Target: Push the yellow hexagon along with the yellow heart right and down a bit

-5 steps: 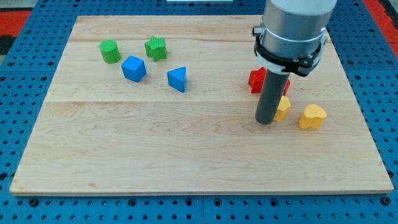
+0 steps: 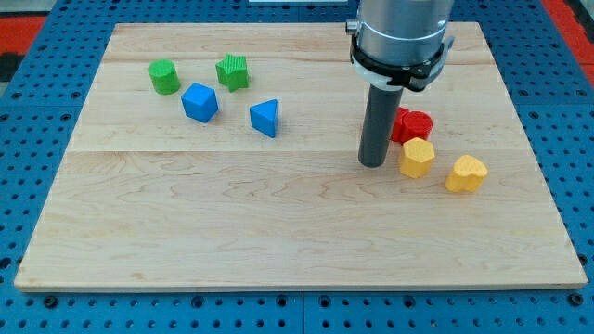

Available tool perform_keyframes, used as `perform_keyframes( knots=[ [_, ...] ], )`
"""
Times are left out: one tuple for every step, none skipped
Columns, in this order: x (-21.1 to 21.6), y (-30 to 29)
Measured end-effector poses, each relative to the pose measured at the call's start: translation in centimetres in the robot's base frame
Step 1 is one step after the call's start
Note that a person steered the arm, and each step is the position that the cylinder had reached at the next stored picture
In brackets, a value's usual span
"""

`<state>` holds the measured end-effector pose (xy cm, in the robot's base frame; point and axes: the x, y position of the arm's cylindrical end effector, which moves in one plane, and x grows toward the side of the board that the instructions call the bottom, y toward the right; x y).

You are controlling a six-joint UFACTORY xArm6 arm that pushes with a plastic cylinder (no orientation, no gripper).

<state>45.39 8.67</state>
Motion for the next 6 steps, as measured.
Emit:
perform_keyframes(
  knots=[
    [-1.3,0.0],
    [-1.3,2.3],
    [-0.5,5.2],
    [0.2,6.4],
    [-0.7,3.0],
    [-2.2,-2.2]
  ],
)
